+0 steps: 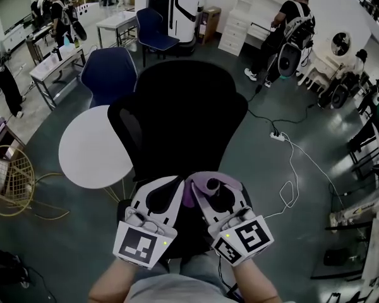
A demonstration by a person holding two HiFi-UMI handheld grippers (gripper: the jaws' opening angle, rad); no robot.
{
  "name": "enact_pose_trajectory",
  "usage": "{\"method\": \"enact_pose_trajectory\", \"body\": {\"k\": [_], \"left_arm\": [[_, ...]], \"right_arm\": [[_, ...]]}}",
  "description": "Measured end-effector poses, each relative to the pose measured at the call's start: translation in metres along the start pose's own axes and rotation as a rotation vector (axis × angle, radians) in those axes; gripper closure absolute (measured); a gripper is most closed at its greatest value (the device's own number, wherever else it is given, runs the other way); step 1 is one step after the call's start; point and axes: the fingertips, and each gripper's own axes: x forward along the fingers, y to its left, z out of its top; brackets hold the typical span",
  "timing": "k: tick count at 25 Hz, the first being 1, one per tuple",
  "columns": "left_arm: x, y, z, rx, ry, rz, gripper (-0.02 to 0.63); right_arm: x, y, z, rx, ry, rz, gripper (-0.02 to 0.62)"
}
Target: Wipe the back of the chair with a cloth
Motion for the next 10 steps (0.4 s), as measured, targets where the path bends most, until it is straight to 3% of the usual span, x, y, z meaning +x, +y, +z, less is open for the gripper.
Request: {"method": "enact_pose_trajectory", "body": {"k": [10], "left_arm": [[-0.0105,-0.0020,0.0018,0.007,-0.007,0.004,0.594]], "right_arm": [[0.0009,0.0095,-0.0012,-0.008,-0.004,0.014,0.469]]}}
